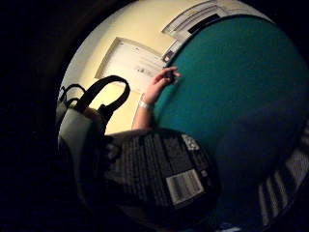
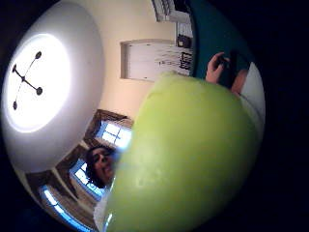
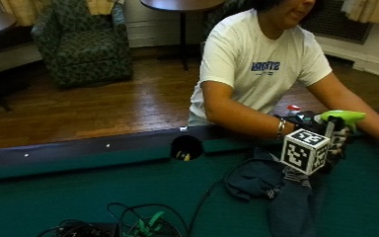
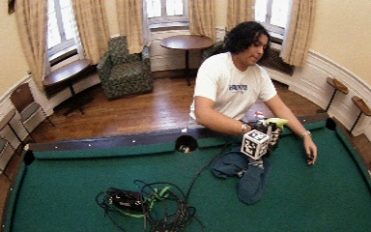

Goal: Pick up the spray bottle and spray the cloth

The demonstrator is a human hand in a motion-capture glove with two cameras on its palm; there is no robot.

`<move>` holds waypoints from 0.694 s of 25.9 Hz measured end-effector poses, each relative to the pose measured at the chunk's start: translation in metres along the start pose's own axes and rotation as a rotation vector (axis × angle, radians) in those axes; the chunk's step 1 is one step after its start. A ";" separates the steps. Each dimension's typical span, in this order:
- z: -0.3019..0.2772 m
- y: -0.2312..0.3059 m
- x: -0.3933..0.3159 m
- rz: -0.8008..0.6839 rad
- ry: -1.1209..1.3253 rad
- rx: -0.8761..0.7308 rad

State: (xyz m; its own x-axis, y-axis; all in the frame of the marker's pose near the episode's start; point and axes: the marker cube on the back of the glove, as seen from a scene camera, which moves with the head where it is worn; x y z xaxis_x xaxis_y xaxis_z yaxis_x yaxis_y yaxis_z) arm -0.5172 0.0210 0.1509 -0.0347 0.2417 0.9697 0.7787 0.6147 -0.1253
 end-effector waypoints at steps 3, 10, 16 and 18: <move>0.009 -0.023 0.007 0.002 0.000 -0.010; 0.026 -0.068 0.019 -0.029 0.041 -0.028; 0.035 -0.091 0.034 -0.034 0.061 -0.056; 0.038 -0.097 0.037 -0.040 0.057 -0.057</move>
State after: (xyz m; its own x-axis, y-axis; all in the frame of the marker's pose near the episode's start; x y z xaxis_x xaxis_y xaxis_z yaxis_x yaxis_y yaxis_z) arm -0.6176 -0.0015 0.1908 -0.0318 0.1734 0.9843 0.8119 0.5789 -0.0757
